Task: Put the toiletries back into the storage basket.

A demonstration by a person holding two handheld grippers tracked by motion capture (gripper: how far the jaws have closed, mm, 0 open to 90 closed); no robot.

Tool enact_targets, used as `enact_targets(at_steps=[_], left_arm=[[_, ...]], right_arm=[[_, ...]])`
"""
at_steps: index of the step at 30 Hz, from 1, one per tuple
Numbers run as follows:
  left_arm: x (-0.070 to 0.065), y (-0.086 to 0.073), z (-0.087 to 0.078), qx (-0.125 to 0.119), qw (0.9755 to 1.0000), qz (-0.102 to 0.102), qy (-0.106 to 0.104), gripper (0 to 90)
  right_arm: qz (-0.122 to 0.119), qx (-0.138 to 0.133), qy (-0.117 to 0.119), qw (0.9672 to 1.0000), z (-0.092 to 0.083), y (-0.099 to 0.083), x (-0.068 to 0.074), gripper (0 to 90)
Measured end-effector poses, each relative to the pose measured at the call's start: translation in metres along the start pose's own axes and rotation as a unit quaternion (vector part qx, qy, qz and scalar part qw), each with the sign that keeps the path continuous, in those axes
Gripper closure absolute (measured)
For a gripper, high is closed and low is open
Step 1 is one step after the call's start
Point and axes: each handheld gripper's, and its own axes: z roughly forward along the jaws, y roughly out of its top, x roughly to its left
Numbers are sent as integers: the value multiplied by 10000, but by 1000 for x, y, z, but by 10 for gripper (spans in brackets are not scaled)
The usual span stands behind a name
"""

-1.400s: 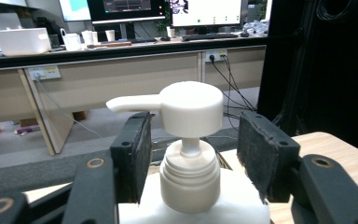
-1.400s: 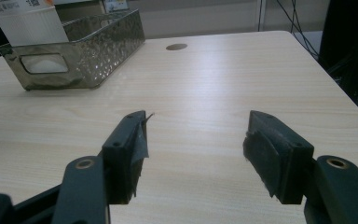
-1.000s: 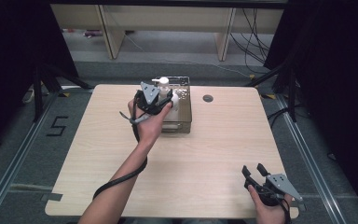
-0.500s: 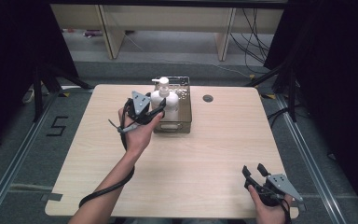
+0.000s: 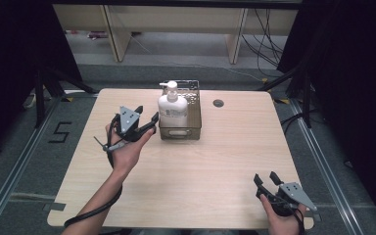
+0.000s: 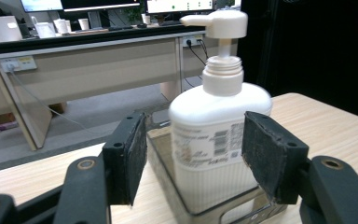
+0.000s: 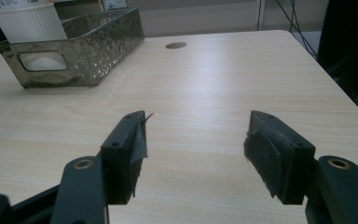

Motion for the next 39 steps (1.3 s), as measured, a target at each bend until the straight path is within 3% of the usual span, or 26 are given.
enact_targets(at_steps=[5, 18, 24, 25, 26, 27, 35, 39], left_arm=[[12, -12, -14, -10, 10000, 18, 5, 394], [35, -56, -51, 24, 9996, 66, 267, 389], [45, -78, -61, 46, 9994, 87, 336, 385], [47, -81, -63, 66, 9994, 95, 339, 384], [49, -85, -64, 80, 9994, 92, 323, 383], [52, -91, -66, 127, 9994, 65, 324, 381], [67, -121, -75, 376, 9988, 58, 295, 377], [74, -130, -77, 467, 9982, 64, 381, 377]], right_arm=[[-11, -19, -3, 10000, 0, 0, -1, 388], [-33, -60, -76, 9999, 0, 0, 0, 387], [37, -119, 48, 9999, 1, -1, 1, 387], [62, -99, 53, 9999, 1, -1, 1, 387], [-103, -156, -79, 9998, 1, -1, -1, 387], [-110, -155, -91, 9998, 1, -1, -1, 387], [13, -114, -25, 9999, 1, -1, 0, 386], [17, -107, -23, 9999, 2, -2, 0, 386]])
